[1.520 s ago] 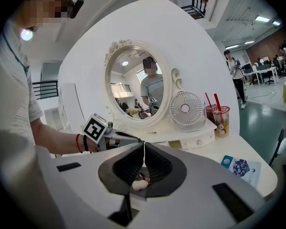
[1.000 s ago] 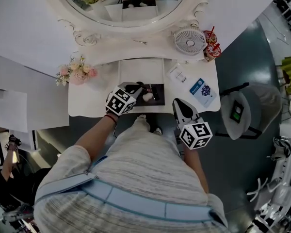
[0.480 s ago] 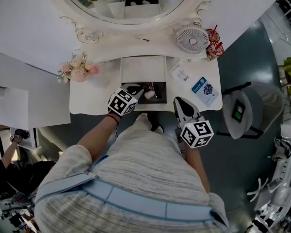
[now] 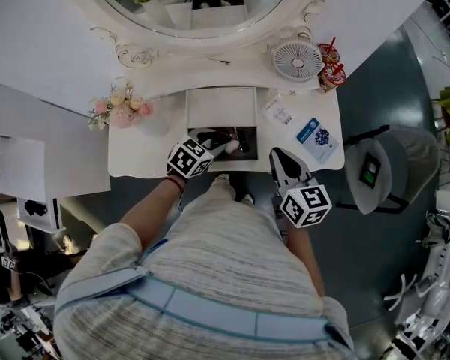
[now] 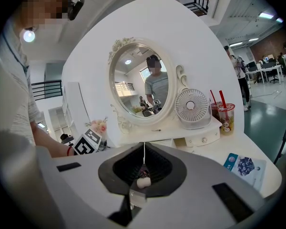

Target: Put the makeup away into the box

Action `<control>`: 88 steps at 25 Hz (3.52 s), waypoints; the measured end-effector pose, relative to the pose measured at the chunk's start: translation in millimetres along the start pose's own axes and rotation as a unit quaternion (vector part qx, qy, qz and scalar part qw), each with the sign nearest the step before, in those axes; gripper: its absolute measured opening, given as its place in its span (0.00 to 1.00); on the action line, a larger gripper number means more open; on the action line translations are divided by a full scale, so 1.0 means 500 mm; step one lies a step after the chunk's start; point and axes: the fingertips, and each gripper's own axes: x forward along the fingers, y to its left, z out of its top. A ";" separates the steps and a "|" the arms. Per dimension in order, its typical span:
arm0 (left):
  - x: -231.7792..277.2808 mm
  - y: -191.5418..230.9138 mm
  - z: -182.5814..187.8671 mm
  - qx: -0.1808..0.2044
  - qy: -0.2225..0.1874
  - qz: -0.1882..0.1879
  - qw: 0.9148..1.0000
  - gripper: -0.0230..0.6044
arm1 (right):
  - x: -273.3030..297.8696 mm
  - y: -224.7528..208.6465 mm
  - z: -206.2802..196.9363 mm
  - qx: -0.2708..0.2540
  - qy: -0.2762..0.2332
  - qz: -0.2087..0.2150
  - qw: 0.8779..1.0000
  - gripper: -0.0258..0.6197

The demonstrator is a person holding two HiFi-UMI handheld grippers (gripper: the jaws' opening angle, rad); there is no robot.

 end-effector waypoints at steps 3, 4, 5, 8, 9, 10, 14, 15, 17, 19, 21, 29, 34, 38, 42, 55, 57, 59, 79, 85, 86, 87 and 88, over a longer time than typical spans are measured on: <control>0.001 -0.001 -0.001 0.007 0.006 -0.001 1.000 0.33 | 0.002 0.000 0.002 0.000 -0.001 0.001 1.000 0.06; 0.000 -0.001 -0.001 0.009 0.007 -0.001 1.000 0.34 | 0.003 0.000 0.002 0.000 -0.001 0.001 1.000 0.06; -0.001 -0.001 0.000 0.011 0.006 -0.001 1.000 0.35 | 0.004 0.000 0.003 0.000 -0.001 0.000 1.000 0.06; -0.007 0.000 0.015 0.014 -0.004 -0.001 1.000 0.36 | 0.006 -0.003 0.004 0.000 -0.002 -0.001 1.000 0.06; -0.009 0.001 0.021 0.016 -0.007 0.000 1.000 0.36 | 0.007 -0.004 0.004 0.000 -0.002 -0.001 1.000 0.06; -0.010 0.002 0.026 0.018 -0.010 0.000 1.000 0.36 | 0.008 -0.005 0.005 0.000 -0.002 -0.002 1.000 0.06; -0.015 0.012 0.047 0.023 -0.020 0.004 1.000 0.36 | 0.012 -0.006 0.010 0.000 -0.004 -0.003 1.000 0.06; -0.016 0.015 0.053 0.024 -0.022 0.005 0.999 0.36 | 0.013 -0.007 0.011 0.000 -0.004 -0.003 1.000 0.06; -0.019 0.026 0.068 0.029 -0.029 0.011 0.999 0.35 | 0.014 -0.011 0.013 0.001 -0.006 -0.006 1.000 0.06; -0.023 0.042 0.084 0.035 -0.036 0.020 0.999 0.35 | 0.016 -0.014 0.015 0.002 -0.007 -0.008 1.000 0.06; -0.026 0.061 0.100 0.038 -0.044 0.029 0.998 0.35 | 0.017 -0.016 0.016 0.002 -0.008 -0.010 1.000 0.06; -0.016 0.135 0.176 0.086 -0.045 0.060 0.993 0.28 | 0.026 -0.028 0.024 0.007 -0.013 -0.020 1.000 0.06; 0.003 0.181 0.212 0.115 -0.036 0.083 0.989 0.20 | 0.032 -0.038 0.028 0.011 -0.016 -0.027 0.999 0.06; 0.034 0.215 0.226 0.145 -0.015 0.092 0.985 0.17 | 0.038 -0.048 0.029 0.015 -0.018 -0.033 0.999 0.06; 0.053 0.241 0.243 0.163 0.004 0.096 0.982 0.15 | 0.042 -0.056 0.030 0.020 -0.019 -0.040 0.999 0.06; 0.122 0.326 0.285 0.255 0.062 0.126 0.957 0.14 | 0.056 -0.088 0.026 0.033 -0.022 -0.062 0.997 0.06; 0.134 0.338 0.289 0.257 0.068 0.129 0.955 0.14 | 0.059 -0.092 0.024 0.036 -0.021 -0.065 0.997 0.06; 0.147 0.349 0.290 0.258 0.076 0.130 0.954 0.15 | 0.063 -0.096 0.024 0.039 -0.021 -0.067 0.997 0.06; 0.208 0.417 0.294 0.338 0.151 0.129 0.920 0.19 | 0.096 -0.132 0.014 0.059 -0.011 -0.082 0.995 0.06; 0.220 0.408 0.274 0.329 0.153 0.091 0.928 0.19 | 0.101 -0.140 0.012 0.063 -0.008 -0.083 0.995 0.06; 0.221 0.408 0.274 0.326 0.152 0.087 0.929 0.18 | 0.102 -0.140 0.011 0.063 -0.007 -0.082 0.995 0.06; 0.221 0.408 0.274 0.321 0.151 0.084 0.931 0.17 | 0.103 -0.140 0.010 0.064 -0.007 -0.082 0.995 0.06; 0.221 0.409 0.273 0.314 0.148 0.082 0.934 0.17 | 0.104 -0.139 0.009 0.064 -0.006 -0.081 0.995 0.06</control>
